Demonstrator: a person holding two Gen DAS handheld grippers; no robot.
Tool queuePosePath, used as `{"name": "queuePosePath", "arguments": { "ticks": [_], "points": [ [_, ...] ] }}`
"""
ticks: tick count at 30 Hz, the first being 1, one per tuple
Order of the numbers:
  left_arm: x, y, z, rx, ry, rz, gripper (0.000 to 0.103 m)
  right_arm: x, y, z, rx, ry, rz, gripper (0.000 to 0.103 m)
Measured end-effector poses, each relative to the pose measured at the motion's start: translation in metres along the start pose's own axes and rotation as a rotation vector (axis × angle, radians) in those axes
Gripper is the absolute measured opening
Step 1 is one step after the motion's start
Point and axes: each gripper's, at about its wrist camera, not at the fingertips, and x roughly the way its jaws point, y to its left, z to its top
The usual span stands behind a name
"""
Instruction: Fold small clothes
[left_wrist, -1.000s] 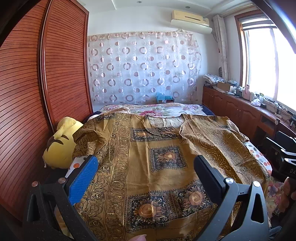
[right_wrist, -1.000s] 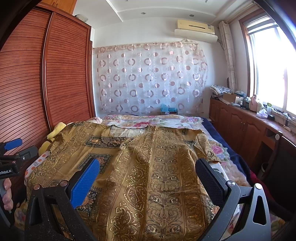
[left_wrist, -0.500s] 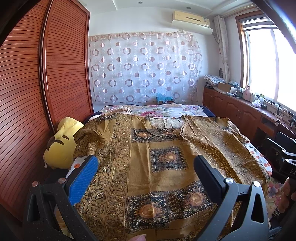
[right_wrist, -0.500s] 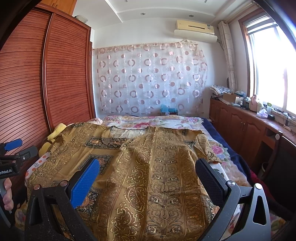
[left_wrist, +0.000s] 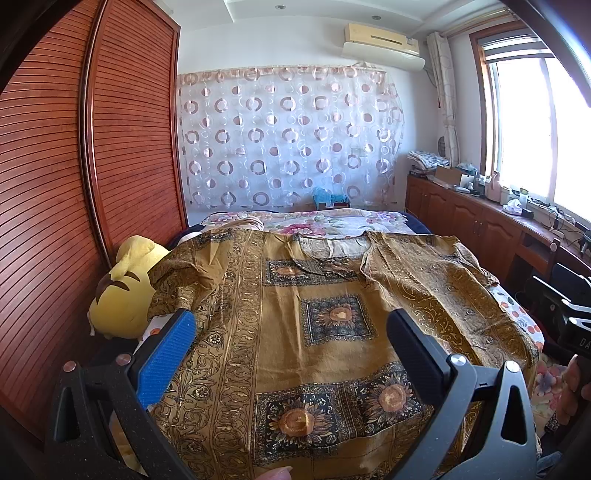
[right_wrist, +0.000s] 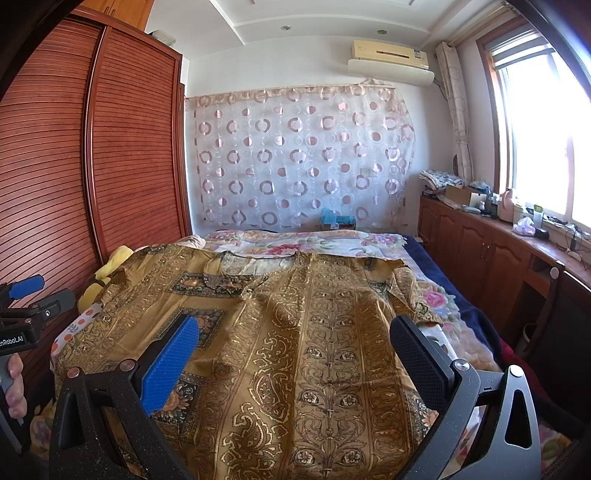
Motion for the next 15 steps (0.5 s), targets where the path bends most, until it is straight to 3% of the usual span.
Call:
{"name": "queuePosePath", "arguments": {
  "ticks": [15],
  "points": [
    [-0.0049,0.0046,0.0083,-0.002,-0.020,0.000,0.103,-0.0007,0.0013,0.0003,-0.001,-0.001,0.000,0.103]
  ]
}}
